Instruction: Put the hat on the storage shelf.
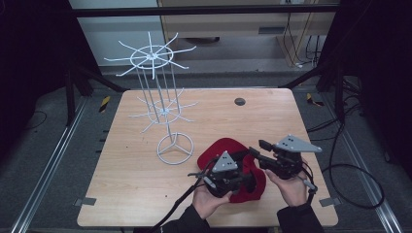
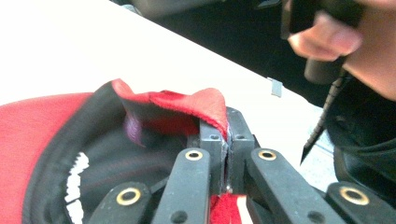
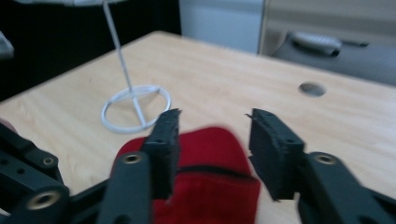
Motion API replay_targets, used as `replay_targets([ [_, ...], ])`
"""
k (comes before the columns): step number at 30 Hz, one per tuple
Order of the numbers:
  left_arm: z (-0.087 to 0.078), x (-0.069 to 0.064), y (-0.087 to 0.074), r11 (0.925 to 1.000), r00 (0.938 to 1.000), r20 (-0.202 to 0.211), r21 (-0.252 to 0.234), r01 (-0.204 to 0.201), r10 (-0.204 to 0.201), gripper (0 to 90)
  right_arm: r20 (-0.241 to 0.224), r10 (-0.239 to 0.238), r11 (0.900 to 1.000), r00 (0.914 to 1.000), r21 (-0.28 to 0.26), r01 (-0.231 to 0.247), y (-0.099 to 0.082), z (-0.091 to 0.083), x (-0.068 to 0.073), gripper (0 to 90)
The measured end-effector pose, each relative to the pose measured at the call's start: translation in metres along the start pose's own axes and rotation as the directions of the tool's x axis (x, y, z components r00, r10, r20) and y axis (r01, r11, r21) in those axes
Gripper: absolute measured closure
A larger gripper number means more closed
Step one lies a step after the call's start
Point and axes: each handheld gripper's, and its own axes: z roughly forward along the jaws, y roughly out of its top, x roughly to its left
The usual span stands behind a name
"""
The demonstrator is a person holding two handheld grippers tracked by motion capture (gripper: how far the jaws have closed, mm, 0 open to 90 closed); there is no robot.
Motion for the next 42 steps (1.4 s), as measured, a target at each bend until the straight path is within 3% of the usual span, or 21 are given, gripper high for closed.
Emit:
replay_targets([
  [1, -0.004, 0.002, 0.002, 0.9999, 1.0000, -0.007, -0.011, -0.001, 0.001, 88.2, 0.015, 0.014, 0.9992, 0.9998, -0.037, -0.014, 0.001, -0.009, -0.004, 47.3],
  [6, -0.015, 0.009, 0.010, 0.9988, 0.9997, -0.024, -0.048, 0.007, -0.008, 88.2, 0.043, 0.010, 0.9987, 0.9990, -0.051, -0.007, -0.012, -0.025, -0.013, 41.5],
  [7, -0.019, 0.012, 0.016, 0.9981, 0.9993, -0.036, -0.061, 0.008, -0.010, 88.2, 0.040, 0.003, 0.9994, 0.9992, -0.034, -0.002, -0.025, -0.028, -0.015, 39.6],
  [8, -0.019, 0.012, 0.016, 0.9981, 0.9993, -0.036, -0.061, 0.008, -0.010, 88.2, 0.040, 0.003, 0.9994, 0.9992, -0.034, -0.002, -0.025, -0.028, -0.015, 39.6],
  [11, -0.027, 0.019, 0.029, 0.9958, 0.9978, -0.064, -0.092, 0.007, -0.013, 88.2, 0.022, -0.018, 0.9994, 0.9996, 0.031, 0.017, -0.053, -0.023, -0.017, 36.1],
  [15, -0.033, 0.026, 0.038, 0.9928, 0.9957, -0.090, -0.119, 0.011, -0.022, 88.2, -0.008, -0.002, 0.9987, 1.0000, 0.051, 0.003, -0.068, -0.018, -0.017, 35.5],
  [19, -0.037, 0.029, 0.042, 0.9913, 0.9939, -0.108, -0.131, 0.008, -0.022, 88.2, -0.021, -0.009, 0.9986, 0.9997, 0.053, 0.010, -0.069, -0.016, -0.014, 35.7],
  [25, -0.041, 0.034, 0.048, 0.9894, 0.9897, -0.139, -0.144, 0.014, -0.034, 88.2, -0.081, -0.024, 0.9994, 0.9965, 0.024, 0.026, -0.067, -0.016, -0.005, 35.1],
  [30, -0.045, 0.031, 0.059, 0.9876, 0.9885, -0.150, -0.157, -0.007, -0.017, 88.2, -0.119, 0.005, 0.9980, 0.9929, 0.063, 0.003, -0.077, 0.000, 0.000, 32.2],
  [34, -0.046, 0.026, 0.067, 0.9859, 0.9879, -0.155, -0.165, -0.029, 0.003, 88.1, -0.138, 0.025, 0.9983, 0.9902, 0.056, -0.017, -0.082, 0.013, 0.005, 33.0],
  [38, -0.045, 0.020, 0.074, 0.9851, 0.9885, -0.150, -0.167, -0.042, 0.017, 88.2, -0.149, 0.080, 0.9960, 0.9855, 0.052, -0.073, -0.081, 0.022, 0.004, 49.3],
  [39, -0.045, 0.019, 0.076, 0.9847, 0.9891, -0.146, -0.169, -0.045, 0.020, 88.2, -0.158, 0.088, 0.9959, 0.9836, 0.033, -0.084, -0.078, 0.023, 0.002, 63.2],
  [40, -0.045, 0.019, 0.076, 0.9847, 0.9891, -0.146, -0.169, -0.045, 0.020, 88.1, -0.158, 0.088, 0.9959, 0.9836, 0.033, -0.084, -0.078, 0.023, 0.002, 63.2],
  [42, -0.044, 0.017, 0.079, 0.9839, 0.9895, -0.143, -0.172, -0.047, 0.022, 88.1, -0.155, 0.098, 0.9952, 0.9830, 0.017, -0.097, -0.076, 0.021, -0.001, 78.6],
])
